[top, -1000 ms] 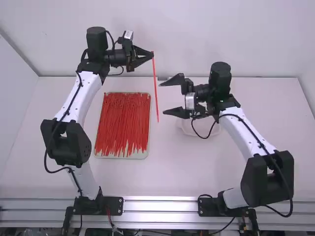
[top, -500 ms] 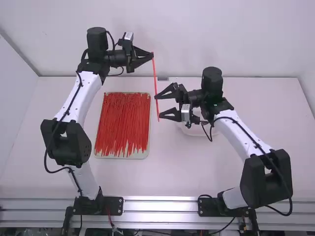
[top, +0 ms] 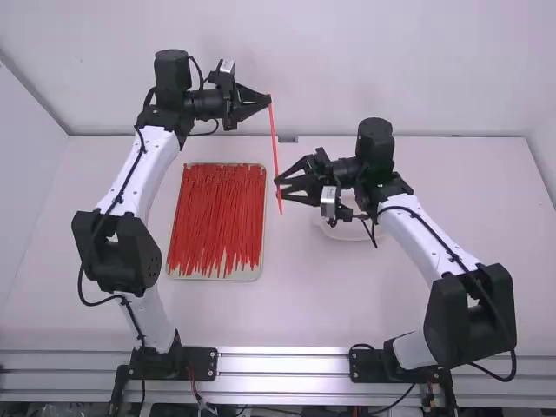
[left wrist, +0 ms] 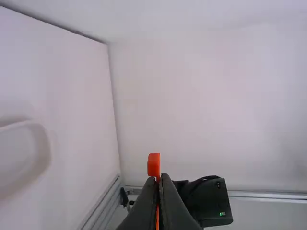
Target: Fasten the cable tie
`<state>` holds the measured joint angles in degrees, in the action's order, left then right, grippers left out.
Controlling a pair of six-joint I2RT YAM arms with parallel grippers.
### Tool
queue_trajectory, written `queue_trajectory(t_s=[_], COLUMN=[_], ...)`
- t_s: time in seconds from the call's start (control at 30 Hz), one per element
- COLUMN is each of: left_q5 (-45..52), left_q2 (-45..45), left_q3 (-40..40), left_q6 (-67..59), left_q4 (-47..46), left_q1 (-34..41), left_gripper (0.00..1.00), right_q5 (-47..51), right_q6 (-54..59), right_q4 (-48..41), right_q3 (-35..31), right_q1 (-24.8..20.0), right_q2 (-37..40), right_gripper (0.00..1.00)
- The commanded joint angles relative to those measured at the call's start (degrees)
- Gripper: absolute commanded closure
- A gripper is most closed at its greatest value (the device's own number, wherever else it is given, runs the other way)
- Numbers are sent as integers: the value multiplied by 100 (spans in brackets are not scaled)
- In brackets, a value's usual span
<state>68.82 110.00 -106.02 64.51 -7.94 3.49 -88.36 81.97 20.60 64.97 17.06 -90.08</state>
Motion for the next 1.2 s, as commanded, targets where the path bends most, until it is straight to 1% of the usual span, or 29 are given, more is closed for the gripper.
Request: queue_trajectory(t_s=[0.0, 0.07, 0.1, 0.17, 0.23, 0.3, 0.33, 0.8, 0.9, 1.03, 1.17], left_q5=[61, 59, 59, 59, 35, -46, -72, -74, -85, -184, -358], left_q2=[-15, -15, -15, -15, -15, -15, -15, -15, -15, -15, -15], left_q3=[-35, -35, -35, -35, -35, -35, -35, -35, -35, -35, -35], left_q6=[-140, -269, -361, -396, -393, -396, -391, -393, -566, -1204, -2459], left_q4=[24, 20, 20, 0, -31, -26, -33, -20, -22, -20, -31], left_q1=[48, 70, 70, 68, 57, 68, 55, 72, 35, 72, 57], left_gripper=[98, 98, 98, 98, 98, 98, 98, 98, 98, 98, 98], right_q5=[-72, -33, -24, -15, -20, -17, -17, -15, -15, -13, -15], right_q6=[98, 59, 37, 59, 55, 46, 35, 35, 37, -170, -925], right_q4=[13, 11, 15, -2, 0, -2, -2, -7, -7, -22, -26], right_q3=[-17, -17, -17, -17, -17, -17, -17, -17, -17, -17, -17], right_q1=[-20, -20, -20, -17, -20, -20, -17, -17, -20, -20, -109], right_q2=[7, 7, 7, 7, 7, 7, 7, 7, 7, 7, 7], right_gripper=[71, 76, 82, 84, 88, 94, 100, 100, 100, 100, 100])
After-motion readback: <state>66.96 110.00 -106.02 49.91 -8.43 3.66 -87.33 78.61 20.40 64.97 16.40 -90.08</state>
